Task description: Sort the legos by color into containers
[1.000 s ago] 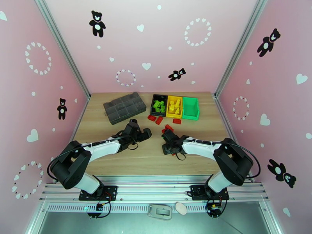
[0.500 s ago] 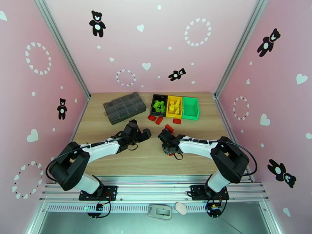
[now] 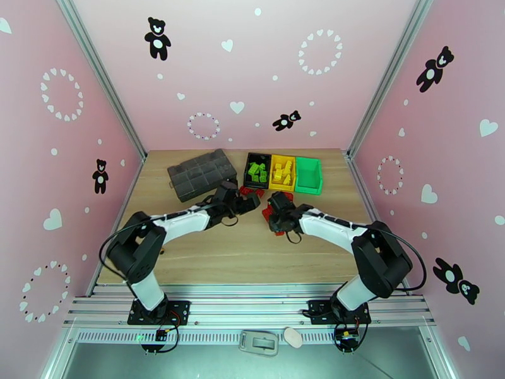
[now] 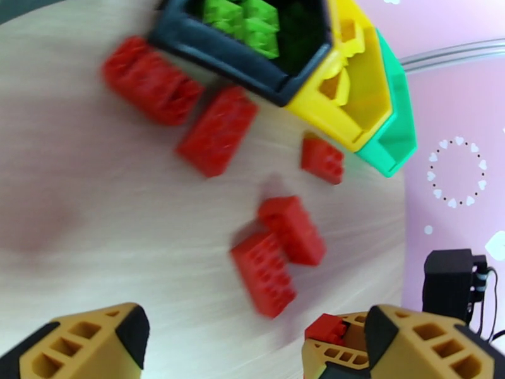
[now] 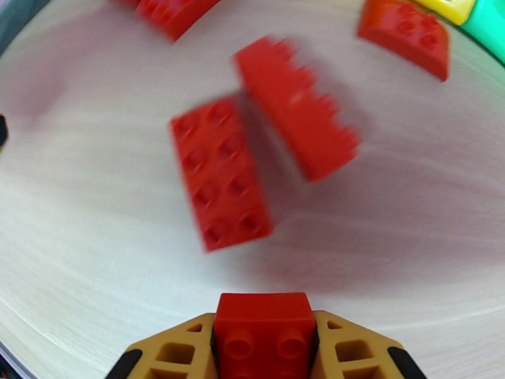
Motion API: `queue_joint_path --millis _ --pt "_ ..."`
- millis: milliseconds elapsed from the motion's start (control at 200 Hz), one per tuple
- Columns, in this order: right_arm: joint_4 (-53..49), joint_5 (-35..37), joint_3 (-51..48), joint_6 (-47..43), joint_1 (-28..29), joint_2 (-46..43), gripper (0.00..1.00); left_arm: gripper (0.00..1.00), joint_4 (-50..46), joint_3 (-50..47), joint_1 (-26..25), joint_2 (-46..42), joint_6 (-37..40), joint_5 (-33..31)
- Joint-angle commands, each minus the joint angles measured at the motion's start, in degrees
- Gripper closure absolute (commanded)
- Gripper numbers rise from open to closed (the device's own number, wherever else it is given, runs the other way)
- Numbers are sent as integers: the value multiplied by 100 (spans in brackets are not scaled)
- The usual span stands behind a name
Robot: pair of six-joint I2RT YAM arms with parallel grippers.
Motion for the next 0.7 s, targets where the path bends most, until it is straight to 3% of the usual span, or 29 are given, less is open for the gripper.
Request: queue_joint_path --millis 0,400,696 --pt "12 -363 303 -186 -355 -169 83 4 -185 626 -150 354 -3 292" --pt "116 -865 1101 -311 -1764 252 85 5 -677 2762 -262 1559 -9 485" --pt "-177 -671 2550 -453 -2077 1196 85 5 -994 4162 -250 2278 86 395"
